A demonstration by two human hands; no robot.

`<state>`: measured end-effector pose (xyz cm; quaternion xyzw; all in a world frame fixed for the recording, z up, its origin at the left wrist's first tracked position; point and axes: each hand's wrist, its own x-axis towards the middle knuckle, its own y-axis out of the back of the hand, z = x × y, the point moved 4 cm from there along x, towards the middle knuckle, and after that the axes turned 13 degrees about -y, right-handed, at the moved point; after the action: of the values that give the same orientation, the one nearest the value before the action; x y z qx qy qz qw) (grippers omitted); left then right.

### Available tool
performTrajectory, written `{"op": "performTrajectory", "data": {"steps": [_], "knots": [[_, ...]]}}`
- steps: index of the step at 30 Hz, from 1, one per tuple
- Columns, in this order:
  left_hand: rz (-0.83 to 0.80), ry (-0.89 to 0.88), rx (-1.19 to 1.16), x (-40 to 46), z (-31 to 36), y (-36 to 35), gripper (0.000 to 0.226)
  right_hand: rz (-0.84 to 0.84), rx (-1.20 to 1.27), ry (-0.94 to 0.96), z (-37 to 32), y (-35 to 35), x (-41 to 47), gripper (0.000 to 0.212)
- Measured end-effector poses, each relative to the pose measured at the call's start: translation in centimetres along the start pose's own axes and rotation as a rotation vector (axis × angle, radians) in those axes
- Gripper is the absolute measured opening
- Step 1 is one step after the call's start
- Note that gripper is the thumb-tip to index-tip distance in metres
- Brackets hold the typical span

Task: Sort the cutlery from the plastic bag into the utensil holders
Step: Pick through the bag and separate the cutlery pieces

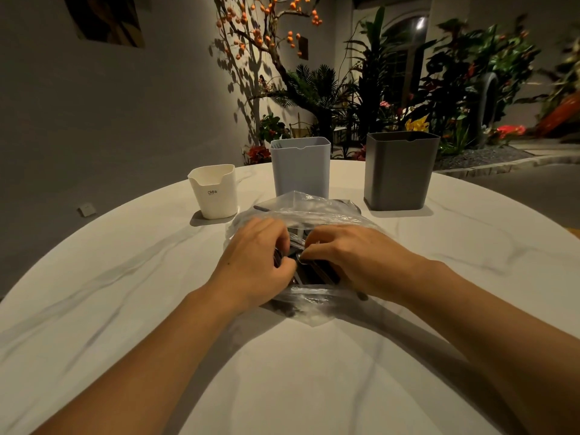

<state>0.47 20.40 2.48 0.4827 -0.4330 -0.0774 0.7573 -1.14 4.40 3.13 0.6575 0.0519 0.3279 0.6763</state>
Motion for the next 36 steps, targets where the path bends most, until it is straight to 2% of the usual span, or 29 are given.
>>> {"op": "performTrajectory", "data": {"steps": [5, 10, 12, 15, 19, 23, 27, 30, 36], "knots": [[0.001, 0.006, -0.01, 0.0, -0.4, 0.1, 0.02, 0.002, -0.013, 0.037, -0.1, 0.1, 0.2, 0.052], [-0.052, -0.12, -0.12, 0.1, 0.3, 0.5, 0.015, -0.013, -0.037, 0.025, -0.2, -0.2, 0.2, 0.053], [-0.13, -0.108, -0.147, 0.1, 0.6, 0.6, 0.024, -0.02, 0.015, 0.007, -0.1, -0.1, 0.2, 0.054], [-0.267, -0.04, -0.157, 0.0, 0.6, 0.7, 0.053, -0.054, 0.054, -0.022, 0.0, -0.1, 0.1, 0.057], [-0.321, -0.034, -0.143, 0.0, 0.7, 0.7, 0.074, -0.014, 0.013, -0.004, -0.1, 0.0, 0.0, 0.065], [-0.302, -0.028, -0.139, -0.2, 0.6, 0.9, 0.08, 0.064, -0.069, 0.059, -0.8, 0.0, -0.3, 0.068], [-0.233, -0.029, -0.194, -0.1, 0.8, 1.5, 0.079, 0.206, -0.057, 0.097, -0.6, 0.1, -0.6, 0.073], [-0.187, -0.069, -0.216, 0.2, 1.0, 2.0, 0.083, 0.243, 0.015, 0.072, -0.4, 0.3, -0.6, 0.074], [-0.053, -0.158, -0.217, 0.6, 1.2, 1.9, 0.072, 0.354, 0.222, -0.075, 0.1, 1.2, -0.7, 0.054]]}}
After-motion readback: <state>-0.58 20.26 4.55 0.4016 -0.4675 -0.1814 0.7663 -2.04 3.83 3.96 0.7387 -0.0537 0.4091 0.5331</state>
